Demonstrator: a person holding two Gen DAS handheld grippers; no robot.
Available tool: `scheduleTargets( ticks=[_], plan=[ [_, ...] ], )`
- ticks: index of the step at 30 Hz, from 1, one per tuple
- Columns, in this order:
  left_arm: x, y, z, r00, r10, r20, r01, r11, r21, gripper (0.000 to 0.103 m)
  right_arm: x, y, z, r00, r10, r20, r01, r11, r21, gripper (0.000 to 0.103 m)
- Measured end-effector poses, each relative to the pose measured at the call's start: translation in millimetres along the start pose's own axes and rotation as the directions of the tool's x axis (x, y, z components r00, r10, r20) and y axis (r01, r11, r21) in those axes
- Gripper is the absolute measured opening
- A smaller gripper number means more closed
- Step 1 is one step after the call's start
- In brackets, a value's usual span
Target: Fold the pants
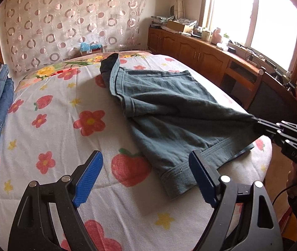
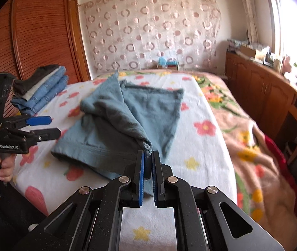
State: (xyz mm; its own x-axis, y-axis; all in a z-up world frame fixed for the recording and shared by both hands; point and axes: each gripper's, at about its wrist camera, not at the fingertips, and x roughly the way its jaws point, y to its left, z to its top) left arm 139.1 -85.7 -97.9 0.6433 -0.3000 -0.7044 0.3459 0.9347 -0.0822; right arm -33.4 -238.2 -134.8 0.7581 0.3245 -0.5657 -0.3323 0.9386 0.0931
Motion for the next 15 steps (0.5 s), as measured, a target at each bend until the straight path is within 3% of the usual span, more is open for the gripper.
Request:
scheduleTargets(
  ticks=[8,15],
  plan=[
    [12,2,-9,0.998,0.047,-0.034,-0.046,0.999,0.014,0.085,-2,-6,4,0.998,0.025,-0.056,-0.025,1.000,0.007,0.006],
    [14,2,-11,0.998,0.042,-0.043,-0.041,0.999,0.008,0.085,-3,-16,6,0.998,0.033,-0.060,-0.031,0.999,0.036,0.006]
  ],
)
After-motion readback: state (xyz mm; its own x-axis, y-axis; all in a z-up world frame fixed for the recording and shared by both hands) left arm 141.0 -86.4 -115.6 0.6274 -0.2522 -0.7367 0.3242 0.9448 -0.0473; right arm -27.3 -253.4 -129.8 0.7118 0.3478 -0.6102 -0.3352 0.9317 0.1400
